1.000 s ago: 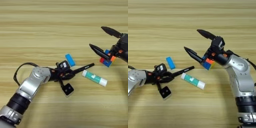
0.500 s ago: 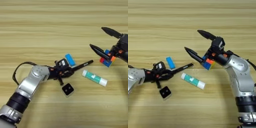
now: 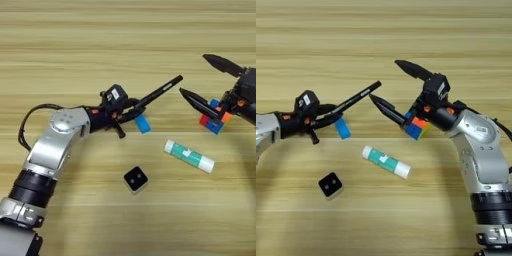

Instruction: Move the objects on the table

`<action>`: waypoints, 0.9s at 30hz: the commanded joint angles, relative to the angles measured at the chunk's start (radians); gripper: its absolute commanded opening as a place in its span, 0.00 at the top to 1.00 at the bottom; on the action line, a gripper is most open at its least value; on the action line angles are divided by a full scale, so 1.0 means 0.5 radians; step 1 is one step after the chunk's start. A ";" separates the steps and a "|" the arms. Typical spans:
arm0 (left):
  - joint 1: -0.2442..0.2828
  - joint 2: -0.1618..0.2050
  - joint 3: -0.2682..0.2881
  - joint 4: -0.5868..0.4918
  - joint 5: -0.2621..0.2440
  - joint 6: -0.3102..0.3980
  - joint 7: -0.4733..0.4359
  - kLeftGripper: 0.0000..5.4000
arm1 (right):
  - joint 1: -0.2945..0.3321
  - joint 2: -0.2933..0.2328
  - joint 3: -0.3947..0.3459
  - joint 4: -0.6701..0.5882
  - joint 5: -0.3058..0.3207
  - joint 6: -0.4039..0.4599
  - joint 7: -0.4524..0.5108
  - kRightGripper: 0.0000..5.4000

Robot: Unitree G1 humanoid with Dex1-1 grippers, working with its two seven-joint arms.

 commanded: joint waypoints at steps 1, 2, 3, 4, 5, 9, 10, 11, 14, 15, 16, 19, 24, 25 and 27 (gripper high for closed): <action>-0.016 0.091 0.037 -0.090 -0.047 -0.015 -0.079 0.80 | -0.030 -0.053 -0.013 -0.004 -0.005 0.001 0.031 0.00; -0.008 0.112 0.041 -0.109 -0.060 0.000 -0.107 0.80 | -0.026 -0.076 -0.006 -0.007 -0.008 0.012 0.055 0.00; 0.003 0.137 0.036 -0.124 -0.064 0.003 -0.136 0.80 | -0.018 -0.106 0.006 -0.015 -0.009 0.026 0.092 0.00; 0.013 0.156 0.028 -0.131 -0.062 -0.001 -0.155 0.80 | -0.008 -0.133 0.018 -0.025 -0.008 0.036 0.128 0.00; 0.022 0.170 0.020 -0.141 -0.067 -0.003 -0.177 0.80 | -0.002 -0.156 0.028 -0.037 -0.007 0.049 0.160 0.00; 0.047 0.208 0.000 -0.191 -0.095 -0.008 -0.249 0.80 | -0.010 -0.232 0.051 -0.004 -0.014 0.066 0.269 0.00; 0.051 0.216 -0.001 -0.204 -0.102 -0.008 -0.268 0.80 | -0.014 -0.251 0.056 0.010 -0.020 0.070 0.299 0.00; 0.056 0.227 0.002 -0.230 -0.121 0.007 -0.296 0.80 | -0.015 -0.288 0.070 0.025 -0.027 0.076 0.357 0.00; 0.074 0.265 -0.004 -0.305 -0.156 0.022 -0.370 0.80 | -0.015 -0.368 0.096 0.047 -0.031 0.093 0.477 0.00; 0.079 0.283 -0.010 -0.325 -0.167 0.021 -0.394 0.80 | -0.017 -0.388 0.100 0.049 -0.026 0.098 0.510 0.00; 0.083 0.304 -0.017 -0.340 -0.176 0.016 -0.423 0.80 | -0.025 -0.411 0.108 0.057 -0.033 0.099 0.541 0.00; 0.089 0.346 -0.030 -0.361 -0.182 0.006 -0.484 0.80 | -0.053 -0.461 0.142 0.080 -0.084 0.092 0.602 0.00; 0.101 0.386 -0.046 -0.402 -0.191 0.002 -0.549 0.80 | -0.098 -0.506 0.207 0.125 -0.190 0.065 0.652 0.00; 0.108 0.396 -0.054 -0.413 -0.192 -0.005 -0.570 0.80 | -0.111 -0.506 0.212 0.138 -0.196 0.063 0.657 0.00; 0.128 0.426 -0.077 -0.439 -0.194 -0.018 -0.618 0.80 | -0.133 -0.507 0.220 0.160 -0.209 0.059 0.670 0.00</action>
